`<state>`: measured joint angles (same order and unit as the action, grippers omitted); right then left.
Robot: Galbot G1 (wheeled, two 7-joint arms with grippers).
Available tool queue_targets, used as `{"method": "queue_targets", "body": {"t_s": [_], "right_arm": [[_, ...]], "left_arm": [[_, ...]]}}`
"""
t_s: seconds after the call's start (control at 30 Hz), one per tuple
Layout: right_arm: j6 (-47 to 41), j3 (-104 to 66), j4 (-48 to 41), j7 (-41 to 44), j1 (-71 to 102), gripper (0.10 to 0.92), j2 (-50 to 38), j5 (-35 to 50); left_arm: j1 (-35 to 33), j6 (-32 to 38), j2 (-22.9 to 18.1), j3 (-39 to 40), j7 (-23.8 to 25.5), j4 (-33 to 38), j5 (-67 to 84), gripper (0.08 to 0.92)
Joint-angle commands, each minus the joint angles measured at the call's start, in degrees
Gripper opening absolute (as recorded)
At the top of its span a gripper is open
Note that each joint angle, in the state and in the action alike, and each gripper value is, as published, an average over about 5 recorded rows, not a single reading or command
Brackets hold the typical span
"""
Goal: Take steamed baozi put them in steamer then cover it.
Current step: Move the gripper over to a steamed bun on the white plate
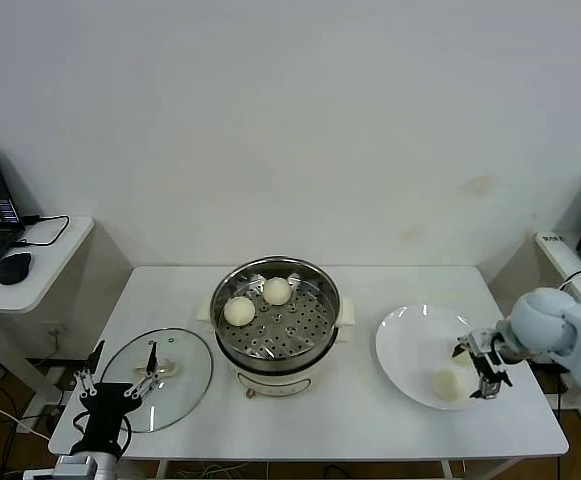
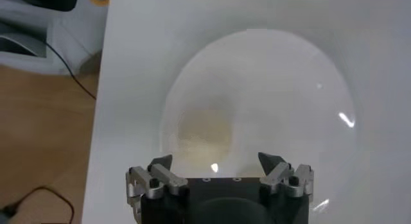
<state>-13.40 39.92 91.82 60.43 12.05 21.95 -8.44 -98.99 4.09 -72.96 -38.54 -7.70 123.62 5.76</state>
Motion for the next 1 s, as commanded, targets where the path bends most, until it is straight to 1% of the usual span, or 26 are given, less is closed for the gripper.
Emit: {"method": "queue_targets", "body": {"t_s": [0.03,0.4,0.5,0.73,1.0], "right_arm": [[0.8,-4.0,-2.3,-1.5,5.8,0.823,3.0,-2.5],[0.6,-3.9,-5.5,-1.9,6.2,0.818,4.9,-4.1],[0.4,-4.1,-6.0,-1.8,6.1,0.795,5.4,-4.0],[-0.2,-3.3,-6.6,-0.7,4.2,0.694,5.9,-2.9],[-0.6,-2.4,-5.6,0.9,0.3,0.64,5.2,-0.9]], "left_arm": [[-0.1,0.0,-0.1,-0.2,0.0,0.0,-0.2,0.823],[0.1,0.2,-0.3,-0.2,-0.1,-0.5,-0.1,0.823],[0.2,0.2,-0.3,-0.2,-0.1,-0.5,-0.1,0.823],[0.1,0.3,-0.4,-0.3,-0.1,-0.5,0.0,0.823],[0.1,0.4,-0.4,-0.2,-0.2,-0.1,0.0,0.823]]}}
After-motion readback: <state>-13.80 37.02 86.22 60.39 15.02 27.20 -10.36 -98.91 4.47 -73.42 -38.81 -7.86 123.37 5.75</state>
